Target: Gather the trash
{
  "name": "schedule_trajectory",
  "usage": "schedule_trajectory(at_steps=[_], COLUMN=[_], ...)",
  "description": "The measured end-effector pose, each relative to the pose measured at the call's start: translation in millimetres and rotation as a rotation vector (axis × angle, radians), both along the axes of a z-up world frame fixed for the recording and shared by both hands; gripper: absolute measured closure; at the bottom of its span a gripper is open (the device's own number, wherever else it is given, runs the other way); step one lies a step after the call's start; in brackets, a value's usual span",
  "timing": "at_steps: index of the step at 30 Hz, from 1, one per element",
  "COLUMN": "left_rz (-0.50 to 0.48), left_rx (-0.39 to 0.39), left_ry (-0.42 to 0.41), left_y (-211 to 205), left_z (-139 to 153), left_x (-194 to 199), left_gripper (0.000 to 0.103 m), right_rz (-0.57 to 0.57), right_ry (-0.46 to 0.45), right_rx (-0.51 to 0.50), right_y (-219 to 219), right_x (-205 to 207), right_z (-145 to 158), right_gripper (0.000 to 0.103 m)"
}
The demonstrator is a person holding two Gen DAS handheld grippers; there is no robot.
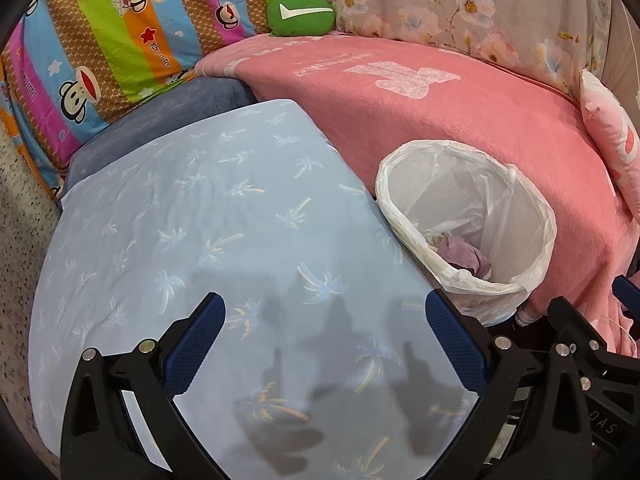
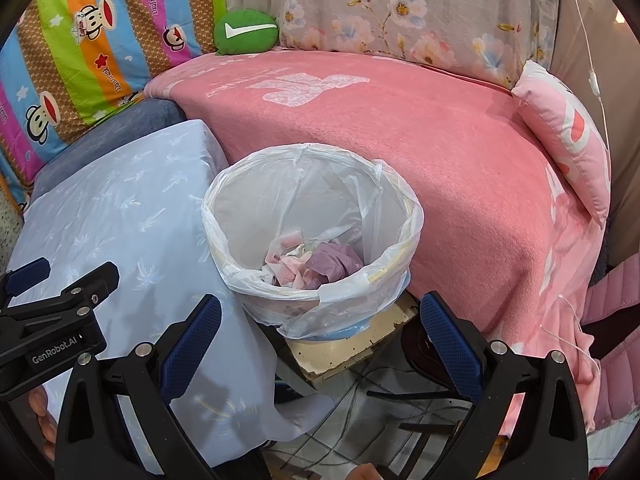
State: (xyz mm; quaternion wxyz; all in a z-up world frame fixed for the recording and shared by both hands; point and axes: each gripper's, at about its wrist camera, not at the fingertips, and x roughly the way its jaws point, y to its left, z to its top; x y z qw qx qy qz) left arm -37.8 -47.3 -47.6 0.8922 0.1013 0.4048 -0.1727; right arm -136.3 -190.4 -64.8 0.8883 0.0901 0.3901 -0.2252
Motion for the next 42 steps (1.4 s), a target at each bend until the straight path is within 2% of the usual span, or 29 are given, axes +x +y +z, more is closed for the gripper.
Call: schedule_trajectory(at_steps=[42], left_rz=[-0.011], left_rx=[0.014], left_ry=[0.004], left_y=[-0.5], left_z=[-3.4], left_x=[0.4], left_gripper=[0.007], right_rz=[-0.006], right_ry=[0.003], right_rx=[0.009], right_y=[-1.0], right_x=[0.5], right_z=[-4.5], right_gripper=[0.006])
